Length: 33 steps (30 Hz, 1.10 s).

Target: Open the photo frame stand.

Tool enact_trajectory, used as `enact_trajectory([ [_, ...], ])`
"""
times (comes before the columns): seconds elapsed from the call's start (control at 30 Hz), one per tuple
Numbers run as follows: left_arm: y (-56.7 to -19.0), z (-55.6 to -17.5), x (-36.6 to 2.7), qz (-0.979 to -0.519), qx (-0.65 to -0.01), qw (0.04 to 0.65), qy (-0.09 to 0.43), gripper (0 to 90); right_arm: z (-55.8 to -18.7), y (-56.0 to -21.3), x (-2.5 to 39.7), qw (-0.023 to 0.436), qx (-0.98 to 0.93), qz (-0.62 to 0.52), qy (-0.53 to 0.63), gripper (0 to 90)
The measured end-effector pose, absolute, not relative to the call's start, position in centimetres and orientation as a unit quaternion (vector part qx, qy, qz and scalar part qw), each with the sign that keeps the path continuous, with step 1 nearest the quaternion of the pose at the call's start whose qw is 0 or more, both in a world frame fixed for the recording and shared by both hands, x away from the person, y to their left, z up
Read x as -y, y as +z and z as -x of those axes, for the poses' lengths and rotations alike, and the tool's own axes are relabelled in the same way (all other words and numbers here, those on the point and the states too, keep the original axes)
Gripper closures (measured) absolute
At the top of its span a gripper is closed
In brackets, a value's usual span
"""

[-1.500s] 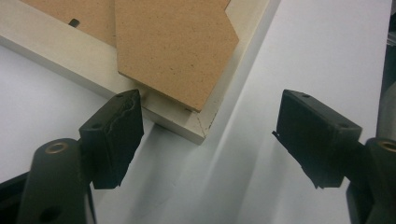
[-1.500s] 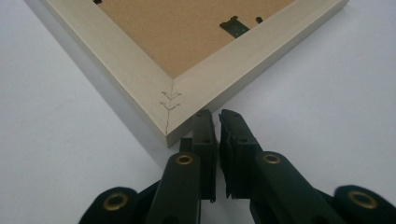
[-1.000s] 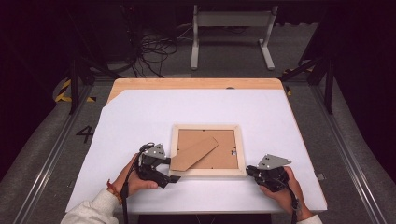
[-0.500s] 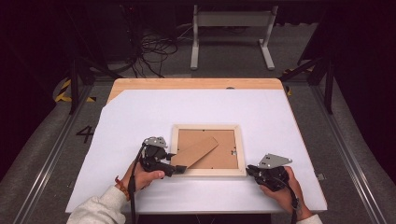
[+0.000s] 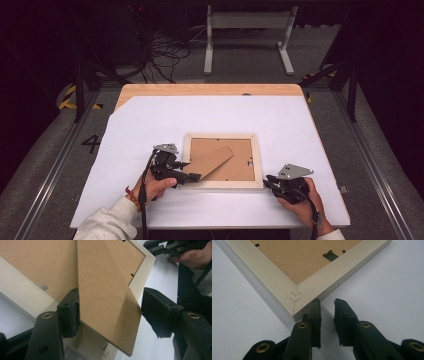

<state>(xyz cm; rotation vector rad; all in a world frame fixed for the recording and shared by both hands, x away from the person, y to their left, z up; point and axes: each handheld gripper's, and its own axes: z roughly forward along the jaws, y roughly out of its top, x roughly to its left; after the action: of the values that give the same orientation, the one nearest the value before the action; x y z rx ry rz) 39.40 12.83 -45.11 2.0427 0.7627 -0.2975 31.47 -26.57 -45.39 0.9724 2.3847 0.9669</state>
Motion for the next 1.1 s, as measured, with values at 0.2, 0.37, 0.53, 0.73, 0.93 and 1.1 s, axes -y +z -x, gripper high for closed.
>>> enact_trajectory([
  [0.2, -45.4, -39.9, -11.9, -0.831, -0.314, 0.445, -0.115, 38.9, -31.5, -45.4, 26.5, 0.196, -0.850, -0.349, 0.344, 73.8],
  [0.37, -45.4, -39.9, -11.8, -0.830, -0.318, 0.445, -0.106, 45.5, -31.5, -45.4, 26.6, 0.194, -0.849, -0.350, 0.345, 71.6],
  [0.53, -45.3, -39.9, -12.0, -0.829, -0.314, 0.452, -0.098, 52.3, -31.6, -45.4, 26.7, 0.196, -0.846, -0.356, 0.345, 66.4],
  [0.73, -45.1, -39.7, -12.0, -0.832, -0.310, 0.451, -0.088, 55.2, -31.8, -45.1, 27.0, 0.196, -0.837, -0.367, 0.354, 54.4],
  [0.93, -44.5, -39.2, -12.2, -0.840, -0.289, 0.454, -0.064, 59.8, -32.0, -44.3, 27.3, 0.183, -0.809, -0.381, 0.407, 46.6],
  [1.1, -44.0, -38.7, -12.2, -0.844, -0.274, 0.459, -0.046, 61.1, -32.6, -44.6, 26.4, 0.167, -0.812, -0.378, 0.413, 40.0],
])
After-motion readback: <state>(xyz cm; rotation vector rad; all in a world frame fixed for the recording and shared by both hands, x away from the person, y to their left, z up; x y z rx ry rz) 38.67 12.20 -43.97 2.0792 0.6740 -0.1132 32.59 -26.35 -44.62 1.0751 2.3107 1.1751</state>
